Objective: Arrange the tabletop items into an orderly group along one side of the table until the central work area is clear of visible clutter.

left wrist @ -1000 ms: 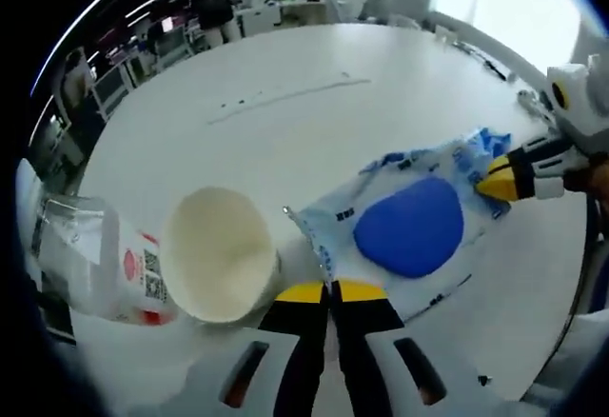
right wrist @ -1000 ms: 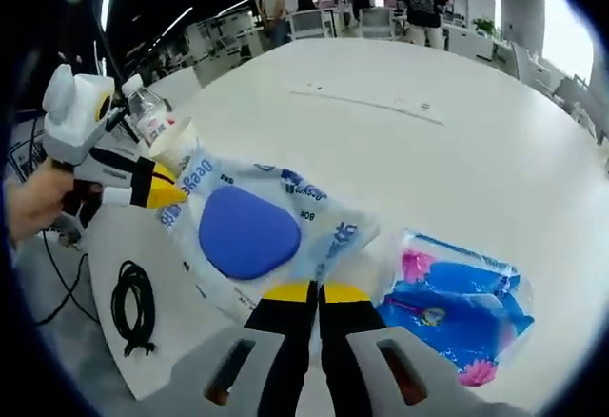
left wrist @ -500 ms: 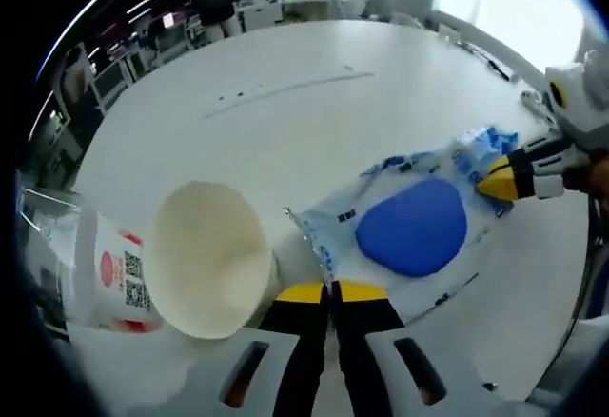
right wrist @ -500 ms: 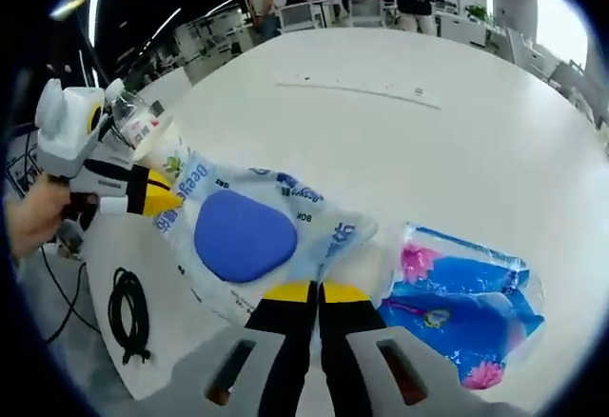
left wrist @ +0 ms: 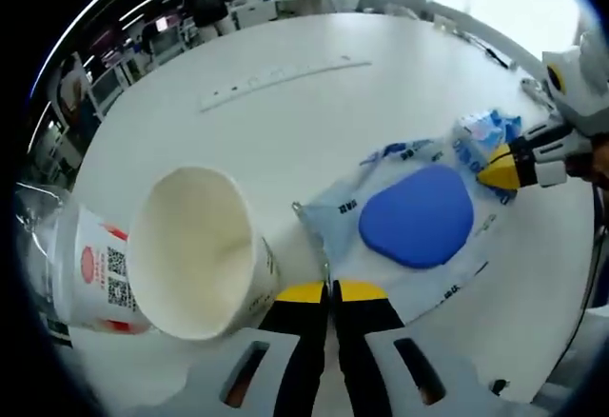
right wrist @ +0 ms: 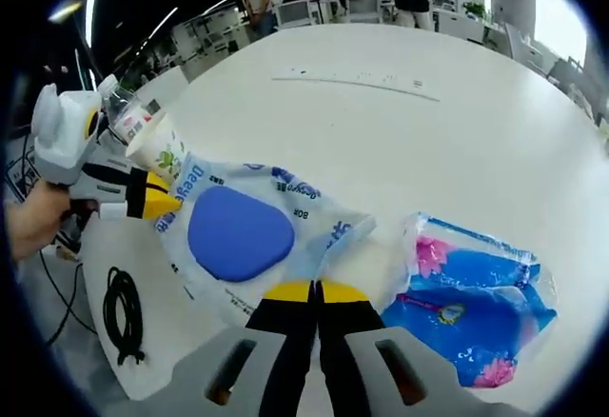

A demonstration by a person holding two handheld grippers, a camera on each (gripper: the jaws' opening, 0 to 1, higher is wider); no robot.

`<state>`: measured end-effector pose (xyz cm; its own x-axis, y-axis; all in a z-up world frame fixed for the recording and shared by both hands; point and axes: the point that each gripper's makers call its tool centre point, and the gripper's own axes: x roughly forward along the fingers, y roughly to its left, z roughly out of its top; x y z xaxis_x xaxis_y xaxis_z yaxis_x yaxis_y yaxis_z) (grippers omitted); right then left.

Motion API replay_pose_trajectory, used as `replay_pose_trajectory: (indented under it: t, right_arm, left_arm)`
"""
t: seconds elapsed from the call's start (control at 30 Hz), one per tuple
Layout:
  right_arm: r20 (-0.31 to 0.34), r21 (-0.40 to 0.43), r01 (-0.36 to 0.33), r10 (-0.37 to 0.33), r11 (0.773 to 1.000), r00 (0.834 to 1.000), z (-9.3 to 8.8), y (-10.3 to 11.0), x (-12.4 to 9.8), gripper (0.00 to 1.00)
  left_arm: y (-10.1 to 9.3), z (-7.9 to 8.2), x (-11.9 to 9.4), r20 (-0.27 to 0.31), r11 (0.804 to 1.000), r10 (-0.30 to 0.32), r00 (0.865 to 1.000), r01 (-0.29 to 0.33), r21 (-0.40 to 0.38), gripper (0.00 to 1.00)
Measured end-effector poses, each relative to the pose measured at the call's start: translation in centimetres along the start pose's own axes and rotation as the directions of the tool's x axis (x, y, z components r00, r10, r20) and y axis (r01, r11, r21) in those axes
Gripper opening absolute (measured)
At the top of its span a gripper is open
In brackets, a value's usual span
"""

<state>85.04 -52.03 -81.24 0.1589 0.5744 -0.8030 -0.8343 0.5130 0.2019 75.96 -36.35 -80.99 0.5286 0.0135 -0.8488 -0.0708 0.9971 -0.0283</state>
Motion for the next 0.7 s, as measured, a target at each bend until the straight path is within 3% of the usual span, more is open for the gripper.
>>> replay_pose_trajectory:
  t: [0.2, 0.33, 0.47, 0.7]
  right_arm:
    - [-0.003, 0.008, -0.008, 0.008, 1.0, 1.0, 0.0, 0.0, 0.1, 0.0]
    - [-0.006, -0.048, -0.001, 0.0, 0.999, 1.0, 0.0, 0.3, 0.1, 0.01]
    - [0.008, -0.037, -0.002, 0.003, 0.999, 1.0, -0.2, 0.4, -0.1, 0.11]
    - [0.043, -0.089, -0.002, 0.006, 0.996, 0.999, 0.7, 1.1, -0.7, 0.22]
  left_arm:
    - [-0.2, 0.0, -0.1, 0.005, 0.999, 0.022, 1.0, -0.022, 0.029, 0.0]
    - [-0.3, 0.1, -0.1, 0.007, 0.997, 0.037, 0.999, -0.038, 0.062, 0.0]
    - [0.0, 0.7, -0.5, 0.024, 0.996, 0.052, 0.998, -0.053, 0.067, 0.03]
    - [-0.5, 1.6, -1.3, 0.059, 0.996, 0.056, 0.997, -0.06, 0.07, 0.13]
